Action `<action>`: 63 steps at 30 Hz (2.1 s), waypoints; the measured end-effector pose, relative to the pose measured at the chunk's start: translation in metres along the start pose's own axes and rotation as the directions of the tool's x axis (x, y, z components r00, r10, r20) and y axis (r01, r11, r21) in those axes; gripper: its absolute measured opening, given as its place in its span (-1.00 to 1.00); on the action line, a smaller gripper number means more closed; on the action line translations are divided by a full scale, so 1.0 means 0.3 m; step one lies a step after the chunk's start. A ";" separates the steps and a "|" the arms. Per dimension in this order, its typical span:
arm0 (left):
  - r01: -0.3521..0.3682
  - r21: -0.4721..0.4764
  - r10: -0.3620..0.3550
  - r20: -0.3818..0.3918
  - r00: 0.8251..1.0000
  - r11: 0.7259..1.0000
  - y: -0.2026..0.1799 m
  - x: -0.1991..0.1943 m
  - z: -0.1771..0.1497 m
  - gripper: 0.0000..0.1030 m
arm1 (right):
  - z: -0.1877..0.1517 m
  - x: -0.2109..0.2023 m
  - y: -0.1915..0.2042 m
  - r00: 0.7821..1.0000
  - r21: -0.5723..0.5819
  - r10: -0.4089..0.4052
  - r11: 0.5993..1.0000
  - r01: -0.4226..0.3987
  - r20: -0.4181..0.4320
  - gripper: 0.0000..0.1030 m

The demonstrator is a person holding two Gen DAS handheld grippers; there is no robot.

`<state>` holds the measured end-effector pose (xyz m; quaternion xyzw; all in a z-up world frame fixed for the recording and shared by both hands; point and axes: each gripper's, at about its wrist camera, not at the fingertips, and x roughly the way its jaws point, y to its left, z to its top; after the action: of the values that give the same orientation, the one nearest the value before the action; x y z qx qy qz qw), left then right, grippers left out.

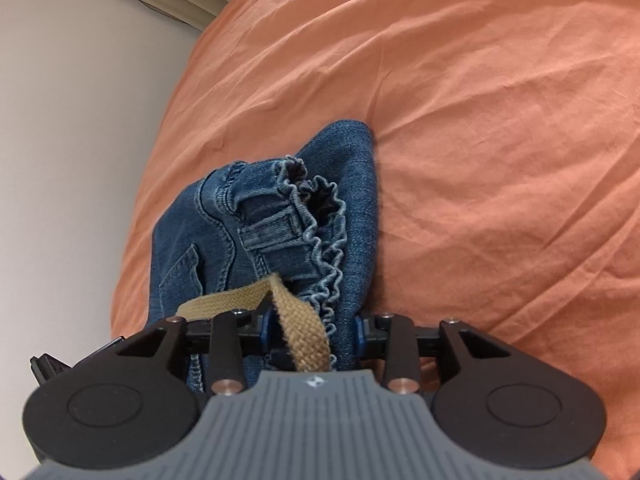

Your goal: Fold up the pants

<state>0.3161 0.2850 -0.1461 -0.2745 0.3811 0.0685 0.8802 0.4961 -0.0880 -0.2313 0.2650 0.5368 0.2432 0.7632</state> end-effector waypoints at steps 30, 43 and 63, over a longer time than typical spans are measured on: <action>-0.113 0.296 0.117 0.003 0.993 0.948 0.005 -0.225 -0.191 -0.88 | -0.393 -0.103 0.252 0.862 -0.502 -0.335 0.709 0.496 0.380 -0.23; -0.144 0.318 0.114 0.113 0.987 0.937 -0.117 -0.449 -0.179 -0.63 | -0.407 -0.297 0.384 0.873 -0.468 -0.252 0.764 0.444 0.417 0.14; -0.129 0.442 -0.091 0.444 0.892 0.888 -0.565 -1.002 -0.475 0.92 | -0.916 -0.925 0.597 0.703 -0.490 0.035 0.741 0.459 0.710 0.57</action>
<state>0.0712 0.0929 0.0604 -0.0307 0.1738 0.0472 0.9832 0.1352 -0.0979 0.0017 -0.0079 0.1329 0.1993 0.9709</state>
